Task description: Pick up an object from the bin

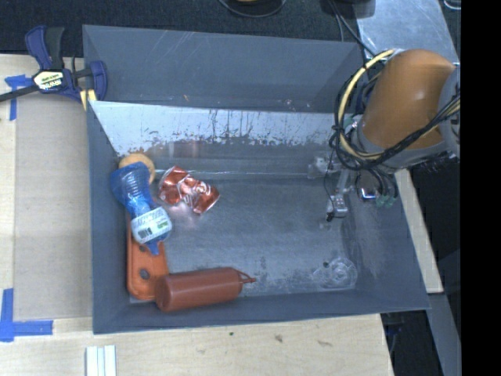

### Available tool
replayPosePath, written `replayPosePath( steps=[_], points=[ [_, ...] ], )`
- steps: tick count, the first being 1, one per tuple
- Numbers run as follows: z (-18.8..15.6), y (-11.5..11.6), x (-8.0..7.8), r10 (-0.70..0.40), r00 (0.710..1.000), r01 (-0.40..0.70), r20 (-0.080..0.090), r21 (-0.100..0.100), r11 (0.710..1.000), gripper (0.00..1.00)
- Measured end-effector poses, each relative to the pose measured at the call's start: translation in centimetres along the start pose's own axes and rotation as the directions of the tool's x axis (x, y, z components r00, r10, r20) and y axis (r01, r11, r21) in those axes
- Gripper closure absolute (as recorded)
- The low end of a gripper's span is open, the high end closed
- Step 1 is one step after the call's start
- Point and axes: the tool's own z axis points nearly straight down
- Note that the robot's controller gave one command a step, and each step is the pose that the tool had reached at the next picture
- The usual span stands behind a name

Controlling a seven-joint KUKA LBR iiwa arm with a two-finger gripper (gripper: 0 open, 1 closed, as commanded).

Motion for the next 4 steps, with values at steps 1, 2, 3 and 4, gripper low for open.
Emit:
replayPosePath(
  steps=[1,2,3,4],
  points=[
    [-0.5,0.0,-0.1,-0.002,1.000,0.002,0.008,0.001,1.000,0.00],
    [1.7,8.8,-2.4,0.034,0.999,-0.034,0.006,-0.001,0.999,0.00],
    [10.3,6.9,-4.0,0.033,0.999,-0.033,0.008,0.000,0.999,0.00],
    [6.5,16.7,-0.4,-0.133,0.991,0.133,0.007,0.001,0.991,0.00]
  ],
)
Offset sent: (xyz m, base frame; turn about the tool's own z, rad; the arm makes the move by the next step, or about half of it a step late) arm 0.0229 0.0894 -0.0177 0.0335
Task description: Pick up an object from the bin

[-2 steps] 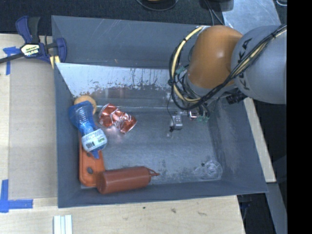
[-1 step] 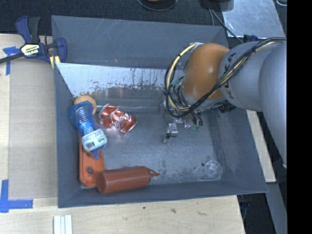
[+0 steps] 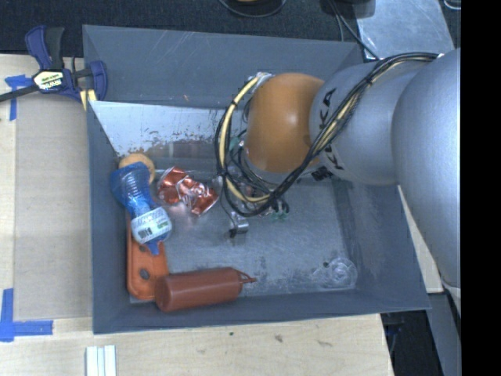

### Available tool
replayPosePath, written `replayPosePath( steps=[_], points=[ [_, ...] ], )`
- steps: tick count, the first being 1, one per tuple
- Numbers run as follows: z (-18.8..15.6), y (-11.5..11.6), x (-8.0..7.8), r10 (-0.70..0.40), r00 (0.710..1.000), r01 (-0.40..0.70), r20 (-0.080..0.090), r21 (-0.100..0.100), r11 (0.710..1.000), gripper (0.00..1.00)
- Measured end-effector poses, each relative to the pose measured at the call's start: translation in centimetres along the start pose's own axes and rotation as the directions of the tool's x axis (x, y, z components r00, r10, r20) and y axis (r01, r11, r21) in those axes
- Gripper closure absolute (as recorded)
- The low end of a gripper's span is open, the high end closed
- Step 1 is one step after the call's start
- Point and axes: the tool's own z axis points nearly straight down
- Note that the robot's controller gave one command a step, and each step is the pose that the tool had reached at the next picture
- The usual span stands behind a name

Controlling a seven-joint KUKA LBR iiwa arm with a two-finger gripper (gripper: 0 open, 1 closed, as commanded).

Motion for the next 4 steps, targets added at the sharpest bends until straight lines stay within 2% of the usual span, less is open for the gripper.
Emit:
replayPosePath(
  steps=[1,2,3,4],
  points=[
    [2.8,-1.7,-0.5,-0.006,1.000,0.006,0.003,0.001,1.000,0.00],
    [3.3,3.3,-3.4,0.110,0.994,-0.110,0.005,-0.001,0.994,0.00],
    [1.7,3.2,-5.1,-0.098,0.995,0.098,0.006,0.002,0.995,1.00],
    [1.6,3.2,-5.1,-0.099,0.995,0.098,0.006,0.003,0.995,1.00]
  ],
)
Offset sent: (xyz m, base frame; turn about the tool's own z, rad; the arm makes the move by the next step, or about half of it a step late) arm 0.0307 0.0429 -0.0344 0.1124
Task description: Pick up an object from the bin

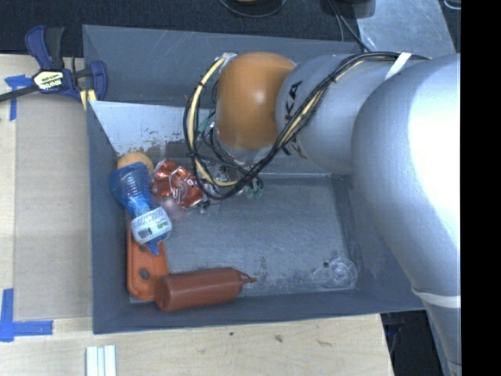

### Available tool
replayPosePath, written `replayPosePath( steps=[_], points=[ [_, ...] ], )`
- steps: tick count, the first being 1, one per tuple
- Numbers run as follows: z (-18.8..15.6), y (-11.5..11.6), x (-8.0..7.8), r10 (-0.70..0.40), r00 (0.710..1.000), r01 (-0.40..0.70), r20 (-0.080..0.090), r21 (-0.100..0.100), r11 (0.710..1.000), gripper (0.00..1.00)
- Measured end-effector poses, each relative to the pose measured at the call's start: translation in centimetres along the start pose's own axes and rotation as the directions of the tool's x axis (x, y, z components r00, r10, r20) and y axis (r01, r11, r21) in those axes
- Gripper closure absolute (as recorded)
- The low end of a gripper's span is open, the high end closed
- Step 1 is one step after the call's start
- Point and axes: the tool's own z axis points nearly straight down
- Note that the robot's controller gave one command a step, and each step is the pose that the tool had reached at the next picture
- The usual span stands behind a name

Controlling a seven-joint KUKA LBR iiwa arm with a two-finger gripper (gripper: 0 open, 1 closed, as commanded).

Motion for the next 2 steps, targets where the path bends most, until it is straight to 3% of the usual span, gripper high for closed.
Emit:
replayPosePath(
  steps=[1,2],
  points=[
    [-16.53,-1.04,0.40,0.042,0.999,-0.042,0.004,0.000,0.999,1.00],
    [-16.53,-1.04,0.40,0.042,0.999,-0.042,0.004,0.000,0.999,1.00]
  ],
)
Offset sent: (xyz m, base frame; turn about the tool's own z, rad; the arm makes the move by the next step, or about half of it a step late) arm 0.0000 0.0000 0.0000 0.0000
